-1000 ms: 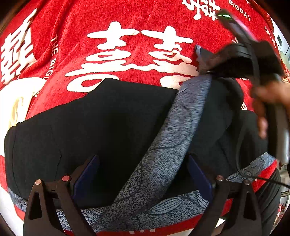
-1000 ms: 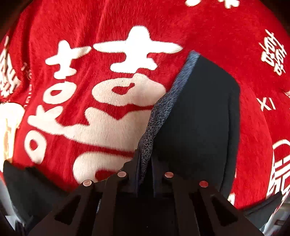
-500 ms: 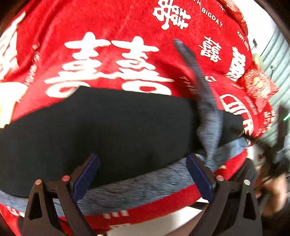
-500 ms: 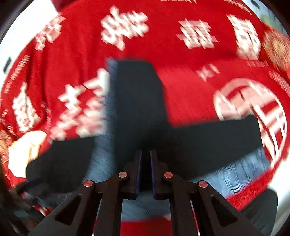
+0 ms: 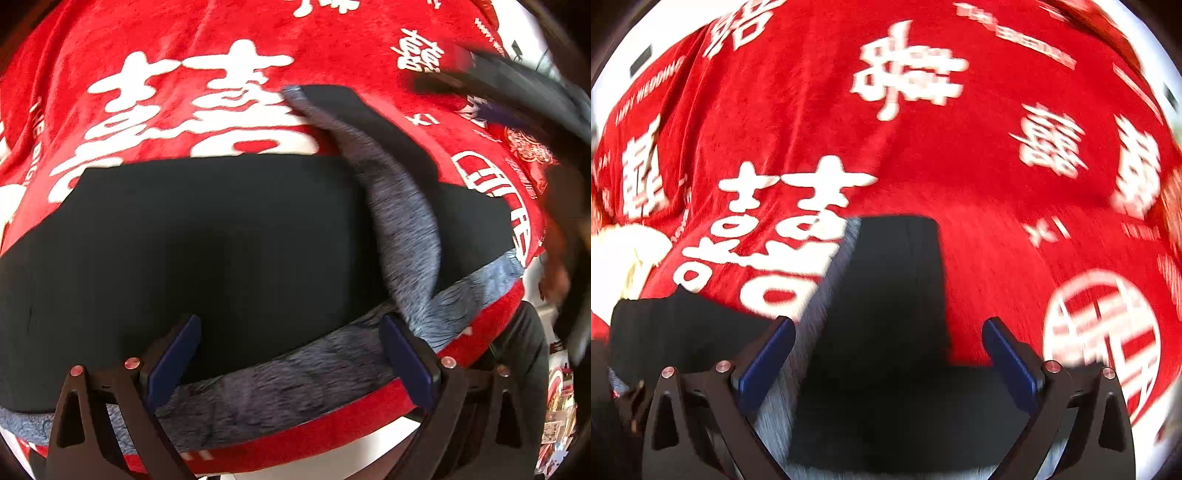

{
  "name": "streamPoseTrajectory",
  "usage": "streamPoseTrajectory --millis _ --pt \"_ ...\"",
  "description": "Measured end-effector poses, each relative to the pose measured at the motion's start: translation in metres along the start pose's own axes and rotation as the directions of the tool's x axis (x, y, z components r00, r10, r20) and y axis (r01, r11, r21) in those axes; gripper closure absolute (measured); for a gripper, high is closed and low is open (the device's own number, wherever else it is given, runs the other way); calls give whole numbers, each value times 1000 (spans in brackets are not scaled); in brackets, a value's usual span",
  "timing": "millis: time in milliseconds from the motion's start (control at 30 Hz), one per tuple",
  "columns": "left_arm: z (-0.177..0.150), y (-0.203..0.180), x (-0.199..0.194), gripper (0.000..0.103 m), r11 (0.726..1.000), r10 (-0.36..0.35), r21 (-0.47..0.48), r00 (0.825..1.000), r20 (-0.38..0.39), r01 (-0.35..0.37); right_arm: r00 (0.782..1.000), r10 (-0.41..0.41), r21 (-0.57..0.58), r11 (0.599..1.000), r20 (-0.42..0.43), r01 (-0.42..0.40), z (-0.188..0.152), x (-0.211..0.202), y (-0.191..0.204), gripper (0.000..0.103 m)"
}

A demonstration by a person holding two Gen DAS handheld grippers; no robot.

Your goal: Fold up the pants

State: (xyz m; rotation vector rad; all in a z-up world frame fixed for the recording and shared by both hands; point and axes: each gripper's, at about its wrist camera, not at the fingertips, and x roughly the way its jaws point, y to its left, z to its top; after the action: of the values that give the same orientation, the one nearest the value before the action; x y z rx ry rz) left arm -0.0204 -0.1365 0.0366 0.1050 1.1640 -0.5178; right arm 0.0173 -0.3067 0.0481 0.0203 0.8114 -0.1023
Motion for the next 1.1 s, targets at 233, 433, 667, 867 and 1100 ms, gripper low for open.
streamPoseTrajectory --millis 233,433,667,867,1100 --pt "0 -14 18 4 994 74 78 997 -11 -73 952 -112 -172 983 -286 64 40 104 48 2" --pt "-2 -13 18 4 993 79 86 997 -6 -78 923 -27 -8 1000 -384 26 16 130 -2 68" --pt "-5 -10 18 3 993 72 96 997 -6 -71 993 70 327 944 -93 -36 -38 17 -89 88" --pt "-1 -6 11 3 999 -4 49 1000 -31 6 995 98 527 845 9 -88 -124 -33 -150 82" --pt "-1 -36 0 3 994 -61 94 998 -28 63 989 148 648 755 -16 -102 -175 -30 -195 56"
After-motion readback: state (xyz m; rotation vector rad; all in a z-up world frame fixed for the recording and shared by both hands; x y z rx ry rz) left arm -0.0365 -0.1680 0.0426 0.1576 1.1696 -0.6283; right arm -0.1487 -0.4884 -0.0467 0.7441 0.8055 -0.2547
